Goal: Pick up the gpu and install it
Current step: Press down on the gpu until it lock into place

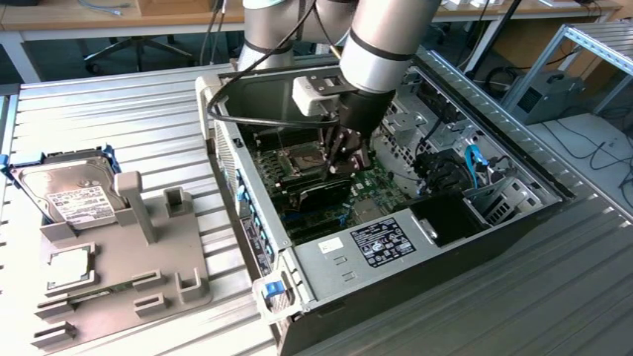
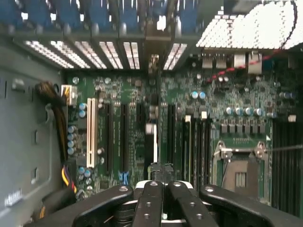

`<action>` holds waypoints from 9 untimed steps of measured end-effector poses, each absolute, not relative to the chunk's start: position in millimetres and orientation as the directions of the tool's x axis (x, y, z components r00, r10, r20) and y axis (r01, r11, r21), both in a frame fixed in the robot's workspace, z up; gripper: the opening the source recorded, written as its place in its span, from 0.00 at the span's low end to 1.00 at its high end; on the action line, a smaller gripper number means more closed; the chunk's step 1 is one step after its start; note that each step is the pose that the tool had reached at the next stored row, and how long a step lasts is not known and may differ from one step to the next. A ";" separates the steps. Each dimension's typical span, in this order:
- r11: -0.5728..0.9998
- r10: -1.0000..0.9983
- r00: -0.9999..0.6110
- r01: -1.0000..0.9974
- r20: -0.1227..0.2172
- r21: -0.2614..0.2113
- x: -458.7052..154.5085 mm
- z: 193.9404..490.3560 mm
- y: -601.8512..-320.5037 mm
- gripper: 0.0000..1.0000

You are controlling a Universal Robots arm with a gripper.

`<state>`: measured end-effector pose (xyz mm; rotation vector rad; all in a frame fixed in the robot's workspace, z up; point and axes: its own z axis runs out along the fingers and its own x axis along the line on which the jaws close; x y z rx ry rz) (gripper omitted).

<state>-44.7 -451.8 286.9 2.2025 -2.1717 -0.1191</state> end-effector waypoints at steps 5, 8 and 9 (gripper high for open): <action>-0.015 -1.000 0.013 -0.996 -0.024 0.093 -28.3 289.5 -451.7 0.11; -0.015 -1.000 0.013 -0.995 -0.024 0.094 -24.5 293.7 -451.7 0.11; -0.015 -1.000 0.013 -0.995 -0.024 0.094 -23.8 295.3 -451.7 0.11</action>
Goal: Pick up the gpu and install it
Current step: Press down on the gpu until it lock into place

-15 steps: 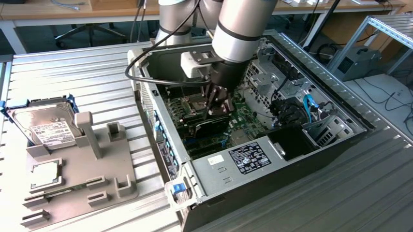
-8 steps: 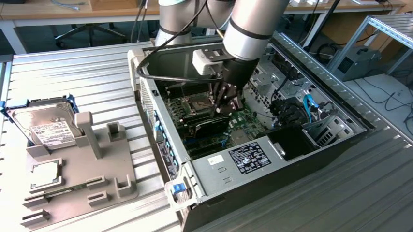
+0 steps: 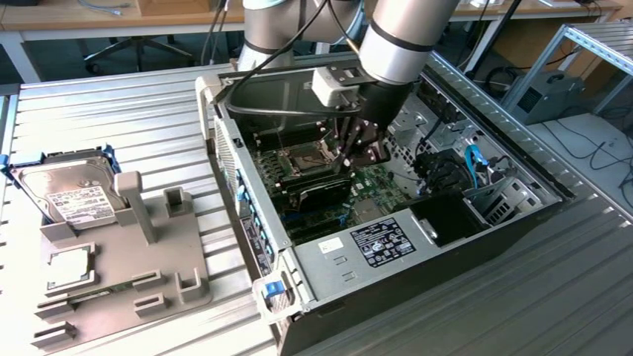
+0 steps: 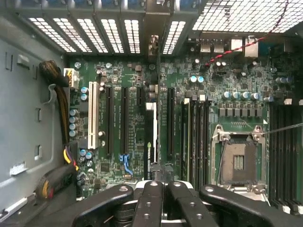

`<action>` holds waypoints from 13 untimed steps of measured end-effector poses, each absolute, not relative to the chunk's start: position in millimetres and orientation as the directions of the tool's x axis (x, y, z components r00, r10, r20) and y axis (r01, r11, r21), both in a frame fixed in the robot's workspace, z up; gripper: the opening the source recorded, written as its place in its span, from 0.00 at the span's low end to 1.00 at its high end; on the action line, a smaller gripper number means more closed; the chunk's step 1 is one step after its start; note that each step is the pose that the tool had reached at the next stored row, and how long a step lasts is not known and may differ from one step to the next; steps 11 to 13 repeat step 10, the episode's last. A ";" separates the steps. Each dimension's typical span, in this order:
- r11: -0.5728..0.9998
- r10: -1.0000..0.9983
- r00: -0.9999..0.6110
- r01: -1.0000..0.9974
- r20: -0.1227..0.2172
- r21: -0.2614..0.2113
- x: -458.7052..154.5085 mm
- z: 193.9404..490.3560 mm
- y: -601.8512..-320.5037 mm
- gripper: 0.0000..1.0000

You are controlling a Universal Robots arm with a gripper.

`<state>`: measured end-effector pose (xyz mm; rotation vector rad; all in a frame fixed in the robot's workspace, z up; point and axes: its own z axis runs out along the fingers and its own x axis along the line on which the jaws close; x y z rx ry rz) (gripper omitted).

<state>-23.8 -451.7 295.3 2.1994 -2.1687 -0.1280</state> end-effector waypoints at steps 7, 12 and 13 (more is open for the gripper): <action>-0.015 -1.000 0.013 -0.995 -0.024 0.094 -21.8 301.7 -451.6 0.11; -0.015 -1.000 0.013 -0.995 -0.024 0.094 -21.8 301.7 -451.6 0.11; -0.015 -1.000 0.013 -0.995 -0.024 0.094 -21.8 301.7 -451.6 0.11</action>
